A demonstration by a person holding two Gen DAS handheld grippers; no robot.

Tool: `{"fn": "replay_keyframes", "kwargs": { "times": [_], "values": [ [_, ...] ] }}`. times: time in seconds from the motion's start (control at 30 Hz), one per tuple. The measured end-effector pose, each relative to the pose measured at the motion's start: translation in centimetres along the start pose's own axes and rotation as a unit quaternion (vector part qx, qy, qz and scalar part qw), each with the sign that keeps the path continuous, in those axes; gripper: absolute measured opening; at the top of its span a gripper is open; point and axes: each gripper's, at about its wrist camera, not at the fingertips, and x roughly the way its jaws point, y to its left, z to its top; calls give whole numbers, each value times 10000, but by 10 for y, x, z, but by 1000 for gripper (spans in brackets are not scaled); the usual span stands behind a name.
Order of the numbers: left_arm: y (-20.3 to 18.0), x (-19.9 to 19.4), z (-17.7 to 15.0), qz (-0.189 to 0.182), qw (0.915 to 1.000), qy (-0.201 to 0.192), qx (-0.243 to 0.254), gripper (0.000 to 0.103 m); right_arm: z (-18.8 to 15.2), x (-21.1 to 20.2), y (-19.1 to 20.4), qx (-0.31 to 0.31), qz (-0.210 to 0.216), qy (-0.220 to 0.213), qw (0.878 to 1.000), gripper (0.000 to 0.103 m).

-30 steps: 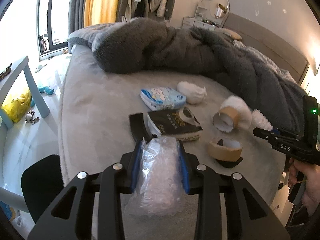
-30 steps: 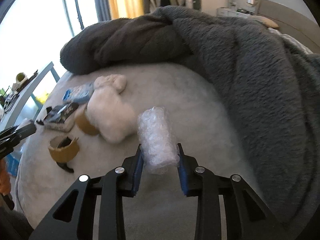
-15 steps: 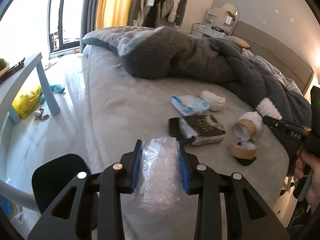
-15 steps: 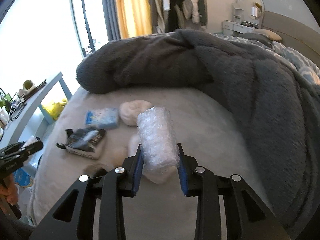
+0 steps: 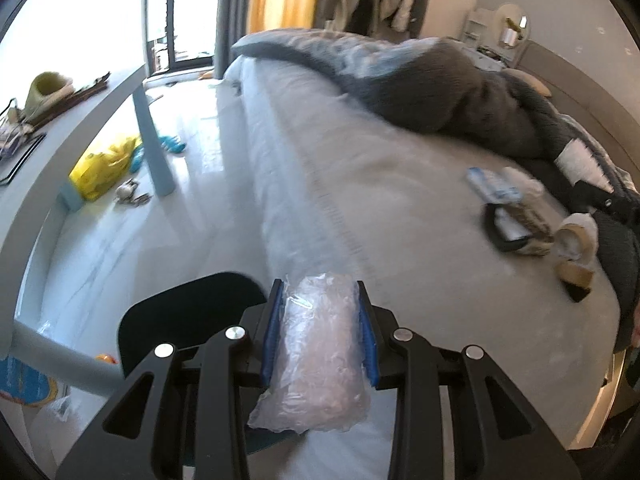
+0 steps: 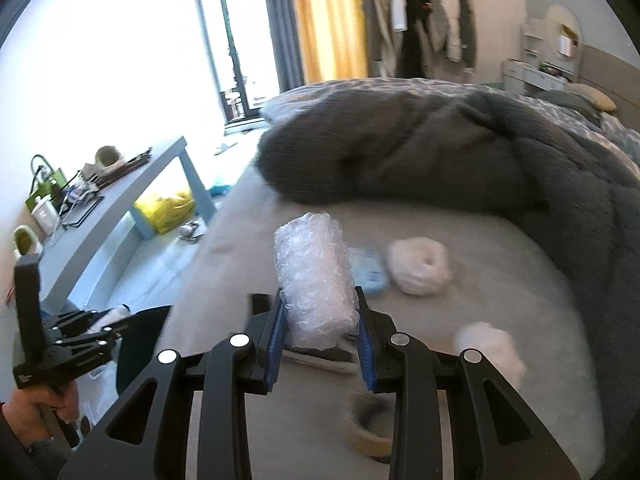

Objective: Collect trash
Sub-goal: 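Carry the bubble wrap over the green bin and open the left gripper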

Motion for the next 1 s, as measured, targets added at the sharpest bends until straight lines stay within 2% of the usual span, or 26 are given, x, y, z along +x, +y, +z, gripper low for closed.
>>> {"fn": "replay_keyframes", "kwargs": {
  "times": [0.43, 1.0],
  "values": [
    [70, 21, -29, 450, 9963, 716, -154, 36, 12, 35, 98, -459, 678, 186, 9965, 32],
    [128, 40, -62, 558, 9849, 1582, -419, 39, 0, 83, 199, -960, 1336, 681, 9840, 32]
  ]
}}
